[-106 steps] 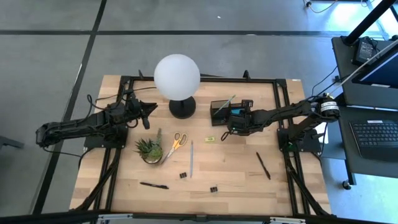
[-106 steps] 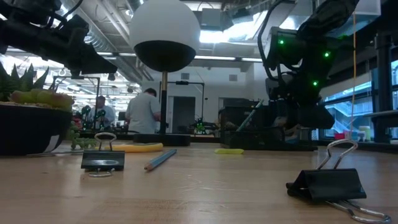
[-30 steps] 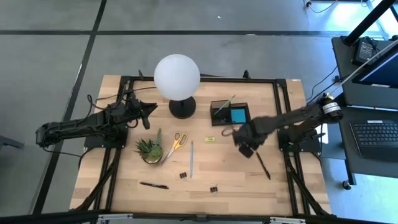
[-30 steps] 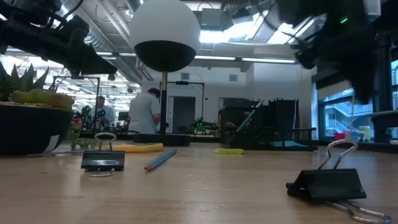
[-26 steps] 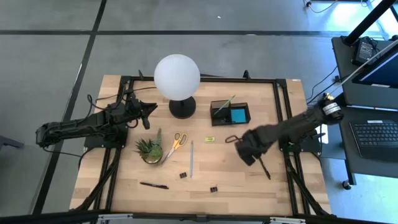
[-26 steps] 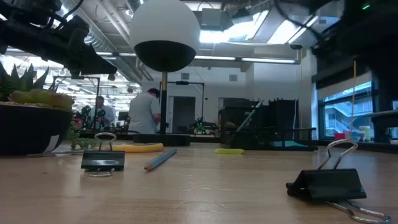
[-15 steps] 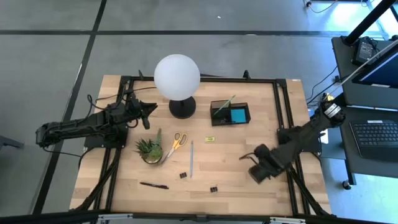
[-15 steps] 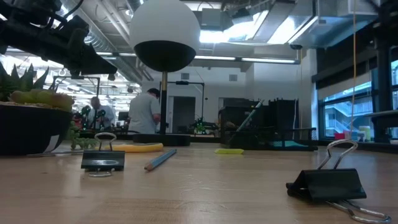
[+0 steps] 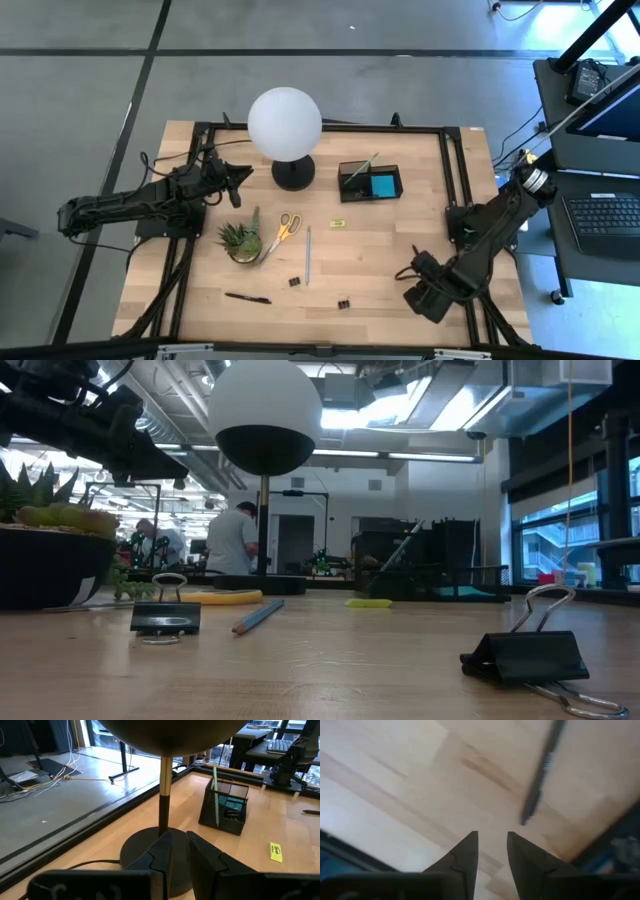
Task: Pick and place office supplies into organizer
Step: Put the right black pen into the desk organizer
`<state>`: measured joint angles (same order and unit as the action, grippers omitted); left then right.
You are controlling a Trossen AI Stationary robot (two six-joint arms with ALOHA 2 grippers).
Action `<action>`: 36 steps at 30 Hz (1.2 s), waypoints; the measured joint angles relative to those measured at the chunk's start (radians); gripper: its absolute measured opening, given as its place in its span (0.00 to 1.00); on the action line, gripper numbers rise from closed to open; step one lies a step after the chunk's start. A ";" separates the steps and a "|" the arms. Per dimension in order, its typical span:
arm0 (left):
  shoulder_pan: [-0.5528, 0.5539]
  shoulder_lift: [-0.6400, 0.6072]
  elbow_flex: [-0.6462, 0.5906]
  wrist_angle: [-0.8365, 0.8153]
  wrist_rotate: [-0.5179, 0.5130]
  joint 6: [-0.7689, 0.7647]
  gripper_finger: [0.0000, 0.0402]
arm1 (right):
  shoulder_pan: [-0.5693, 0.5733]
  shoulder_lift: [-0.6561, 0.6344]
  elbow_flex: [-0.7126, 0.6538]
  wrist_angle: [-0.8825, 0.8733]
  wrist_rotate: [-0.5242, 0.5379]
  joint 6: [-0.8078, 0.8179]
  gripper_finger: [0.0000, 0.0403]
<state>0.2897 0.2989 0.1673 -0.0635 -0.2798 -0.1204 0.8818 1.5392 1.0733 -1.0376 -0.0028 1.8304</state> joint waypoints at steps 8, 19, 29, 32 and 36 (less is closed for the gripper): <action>0.000 0.000 0.000 0.000 0.000 0.000 0.12 | 0.008 0.029 0.000 0.040 -0.007 -0.010 0.26; 0.000 0.000 0.000 0.000 0.000 -0.015 0.12 | 0.007 0.125 0.000 -0.003 -0.158 0.040 0.26; 0.000 0.000 0.000 0.000 0.000 -0.016 0.12 | 0.007 0.157 -0.001 -0.068 -0.201 -0.006 0.26; 0.000 0.000 0.000 0.000 0.000 -0.016 0.12 | 0.007 0.157 -0.001 -0.091 -0.201 -0.006 0.26; 0.000 0.000 0.000 0.000 0.000 -0.022 0.12 | 0.007 0.157 -0.001 -0.093 -0.201 -0.010 0.26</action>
<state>0.2897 0.2989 0.1673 -0.0632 -0.2798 -0.1422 0.8890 1.6958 1.0725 -1.1303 -0.2043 1.8203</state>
